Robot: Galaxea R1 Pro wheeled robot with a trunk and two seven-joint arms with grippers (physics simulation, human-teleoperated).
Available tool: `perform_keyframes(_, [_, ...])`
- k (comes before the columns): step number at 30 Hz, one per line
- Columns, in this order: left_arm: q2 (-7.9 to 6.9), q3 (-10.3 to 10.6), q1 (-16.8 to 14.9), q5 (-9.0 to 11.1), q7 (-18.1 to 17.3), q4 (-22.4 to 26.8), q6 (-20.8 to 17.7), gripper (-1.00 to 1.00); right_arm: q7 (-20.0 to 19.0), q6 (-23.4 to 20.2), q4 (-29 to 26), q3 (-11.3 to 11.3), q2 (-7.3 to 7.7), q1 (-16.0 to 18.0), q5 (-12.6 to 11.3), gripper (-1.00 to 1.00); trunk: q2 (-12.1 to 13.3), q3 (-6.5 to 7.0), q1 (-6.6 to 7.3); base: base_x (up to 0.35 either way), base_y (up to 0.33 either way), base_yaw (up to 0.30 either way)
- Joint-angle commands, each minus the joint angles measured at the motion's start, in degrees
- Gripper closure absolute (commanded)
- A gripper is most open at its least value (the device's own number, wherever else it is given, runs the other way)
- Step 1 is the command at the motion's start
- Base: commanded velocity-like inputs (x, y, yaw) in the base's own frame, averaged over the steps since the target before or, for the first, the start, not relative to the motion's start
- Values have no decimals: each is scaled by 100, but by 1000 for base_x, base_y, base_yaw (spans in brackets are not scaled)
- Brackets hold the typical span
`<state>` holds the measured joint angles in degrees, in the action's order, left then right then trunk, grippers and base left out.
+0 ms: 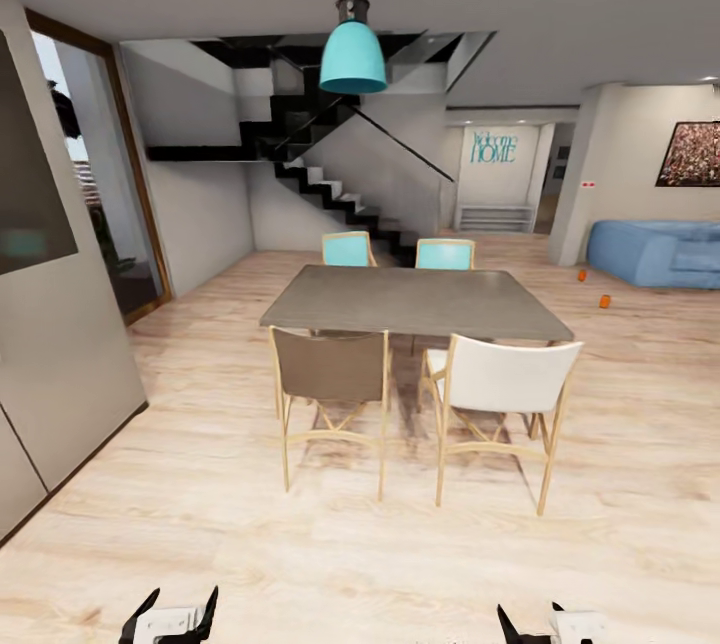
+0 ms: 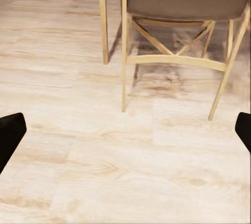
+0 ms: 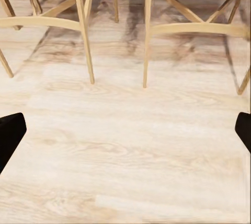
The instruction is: Put the three can of soda from the living room inside the tash can in the kitchen.
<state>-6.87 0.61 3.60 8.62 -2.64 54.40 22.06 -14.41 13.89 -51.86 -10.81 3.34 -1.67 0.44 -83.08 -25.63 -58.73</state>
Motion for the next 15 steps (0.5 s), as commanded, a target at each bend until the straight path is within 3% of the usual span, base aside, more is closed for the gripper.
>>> perform_keyframes(1, [0,0,0,0,0,0,0,-100,2,0,0,0,0,0,0,-100,0,2,0,0,-288,-227])
perform_keyframes(15, [1,0,0,5,0,0,3,-100,-1,0,0,-3,-26,35,0,-100,0,5,0,0,-282,-79])
